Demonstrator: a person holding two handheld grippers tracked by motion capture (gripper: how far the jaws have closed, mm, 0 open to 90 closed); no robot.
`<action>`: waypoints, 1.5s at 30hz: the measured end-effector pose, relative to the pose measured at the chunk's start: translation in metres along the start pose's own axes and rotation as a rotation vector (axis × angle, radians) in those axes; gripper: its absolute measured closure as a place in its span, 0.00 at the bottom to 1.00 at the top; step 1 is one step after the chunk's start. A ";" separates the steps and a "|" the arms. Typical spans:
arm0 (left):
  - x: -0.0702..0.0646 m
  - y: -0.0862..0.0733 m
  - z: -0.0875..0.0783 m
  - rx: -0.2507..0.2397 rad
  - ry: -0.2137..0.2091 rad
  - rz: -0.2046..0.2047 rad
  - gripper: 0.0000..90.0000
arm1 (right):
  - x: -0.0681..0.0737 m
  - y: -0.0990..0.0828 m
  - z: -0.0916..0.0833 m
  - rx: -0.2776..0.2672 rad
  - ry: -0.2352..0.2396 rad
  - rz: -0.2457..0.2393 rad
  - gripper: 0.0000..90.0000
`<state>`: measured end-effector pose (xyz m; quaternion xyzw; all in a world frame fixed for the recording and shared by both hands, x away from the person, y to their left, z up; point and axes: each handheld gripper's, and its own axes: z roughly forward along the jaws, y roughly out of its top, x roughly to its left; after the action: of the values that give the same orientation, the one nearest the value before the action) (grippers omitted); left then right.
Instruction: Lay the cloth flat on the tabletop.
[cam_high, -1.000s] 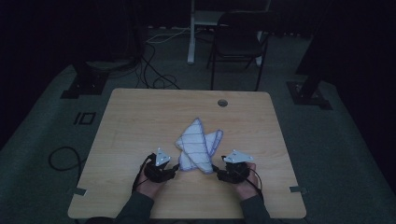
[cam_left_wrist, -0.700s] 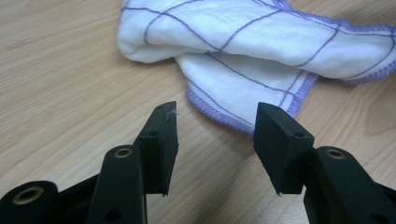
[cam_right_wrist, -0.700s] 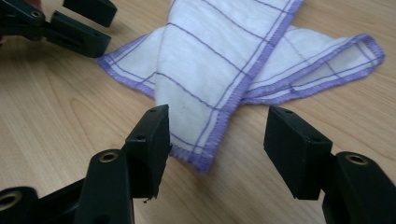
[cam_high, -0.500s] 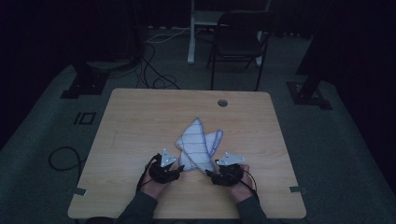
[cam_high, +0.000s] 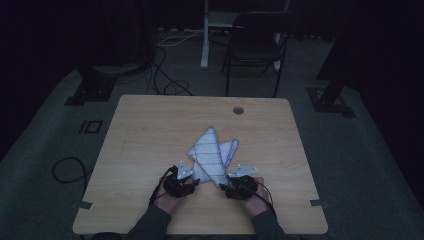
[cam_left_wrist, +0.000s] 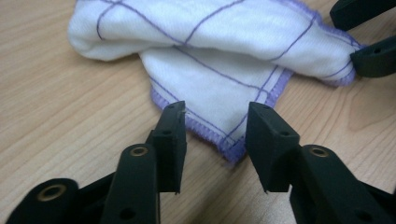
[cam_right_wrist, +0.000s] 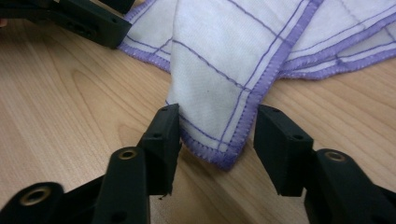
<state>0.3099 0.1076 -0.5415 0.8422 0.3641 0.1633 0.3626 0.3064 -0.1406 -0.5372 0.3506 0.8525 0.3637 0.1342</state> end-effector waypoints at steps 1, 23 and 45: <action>0.000 0.000 0.000 0.002 -0.002 0.005 0.68 | 0.000 0.000 0.001 0.008 -0.001 -0.001 0.63; 0.005 -0.003 -0.003 0.003 -0.035 0.004 0.92 | -0.007 0.003 -0.009 -0.053 -0.101 0.013 0.96; 0.033 -0.008 -0.016 0.052 0.020 -0.053 0.96 | -0.039 0.020 -0.038 -0.117 -0.230 0.022 0.97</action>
<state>0.3197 0.1435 -0.5365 0.8397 0.3940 0.1524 0.3411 0.3259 -0.1778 -0.4969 0.3910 0.8050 0.3715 0.2471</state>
